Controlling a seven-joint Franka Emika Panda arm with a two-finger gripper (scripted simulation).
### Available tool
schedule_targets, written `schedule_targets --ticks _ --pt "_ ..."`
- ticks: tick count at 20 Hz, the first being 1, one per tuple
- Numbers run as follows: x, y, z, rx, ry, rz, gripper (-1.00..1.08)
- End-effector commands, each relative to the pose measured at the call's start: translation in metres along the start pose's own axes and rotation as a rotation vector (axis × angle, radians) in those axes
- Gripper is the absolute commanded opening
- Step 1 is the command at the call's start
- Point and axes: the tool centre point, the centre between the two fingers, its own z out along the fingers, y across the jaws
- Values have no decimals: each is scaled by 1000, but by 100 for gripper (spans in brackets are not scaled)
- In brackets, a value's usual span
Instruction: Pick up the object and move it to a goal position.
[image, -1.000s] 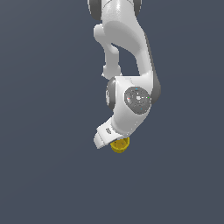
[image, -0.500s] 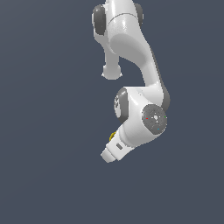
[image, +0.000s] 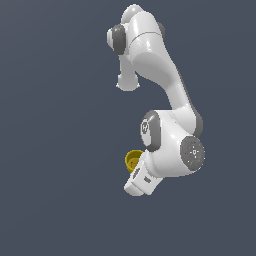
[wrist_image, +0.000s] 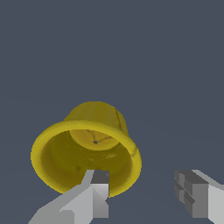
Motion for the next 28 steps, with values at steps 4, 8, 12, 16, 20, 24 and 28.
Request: schedule_targets --ticks 4,8,12,16,20,24,28 --pt "5 1 3 -1 -46 -83 28" --pt "7 1 5 0 -67 -120 28" --pt "7 0 6 0 -79 -140 28" --pt "8 0 6 1 -80 -141 28" --pt "7 0 8 1 -80 -141 28" --pt "7 0 15 1 -80 -142 28" --pt "6 0 26 1 -81 -143 28"
